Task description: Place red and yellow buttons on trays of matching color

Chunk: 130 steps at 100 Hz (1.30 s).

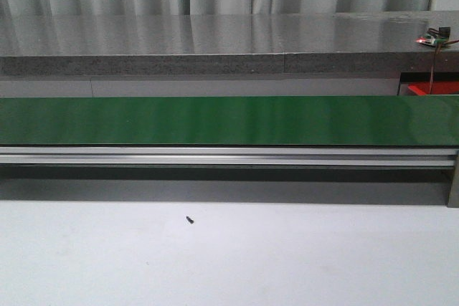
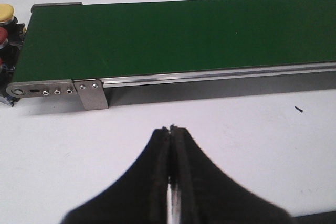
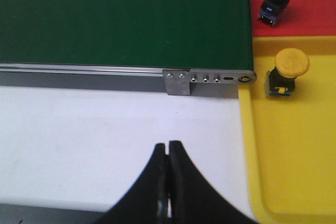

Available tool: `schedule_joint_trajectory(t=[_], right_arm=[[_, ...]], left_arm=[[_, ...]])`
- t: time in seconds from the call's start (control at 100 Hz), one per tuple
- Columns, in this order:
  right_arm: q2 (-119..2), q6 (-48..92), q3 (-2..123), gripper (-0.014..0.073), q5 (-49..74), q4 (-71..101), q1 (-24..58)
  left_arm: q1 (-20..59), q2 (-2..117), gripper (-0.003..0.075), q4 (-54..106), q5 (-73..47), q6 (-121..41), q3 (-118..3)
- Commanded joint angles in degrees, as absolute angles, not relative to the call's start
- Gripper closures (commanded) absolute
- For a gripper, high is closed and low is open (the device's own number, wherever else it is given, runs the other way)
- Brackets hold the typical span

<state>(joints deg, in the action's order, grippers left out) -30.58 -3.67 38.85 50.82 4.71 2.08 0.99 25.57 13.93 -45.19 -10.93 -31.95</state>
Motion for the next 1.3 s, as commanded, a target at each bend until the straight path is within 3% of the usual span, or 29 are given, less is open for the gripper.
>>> schedule_joint_trajectory(t=[0.0, 0.4, 0.64, 0.86, 1.29], right_arm=[[-30.7, -3.24, 40.22, 0.0662, 46.94, 4.66, 2.2], [-30.7, -3.24, 40.22, 0.0662, 46.94, 4.66, 2.2], [-30.7, -3.24, 40.22, 0.0662, 46.94, 4.66, 2.2], [-30.7, -3.24, 40.22, 0.0662, 46.94, 4.66, 2.2], [-30.7, -3.24, 40.22, 0.0662, 46.94, 4.66, 2.2]], left_arm=[[1.42, 25.83, 0.074, 15.29, -40.57, -11.14, -33.14], [1.42, 26.6, 0.074, 14.62, -38.42, -9.4, -33.4], [1.42, 33.98, 0.074, 2.49, -36.22, 4.27, -37.13], [0.86, 42.03, 0.074, -1.14, -30.93, 5.63, -40.04], [-18.28, 56.29, 0.074, 4.28, -27.41, 4.89, -46.52]])
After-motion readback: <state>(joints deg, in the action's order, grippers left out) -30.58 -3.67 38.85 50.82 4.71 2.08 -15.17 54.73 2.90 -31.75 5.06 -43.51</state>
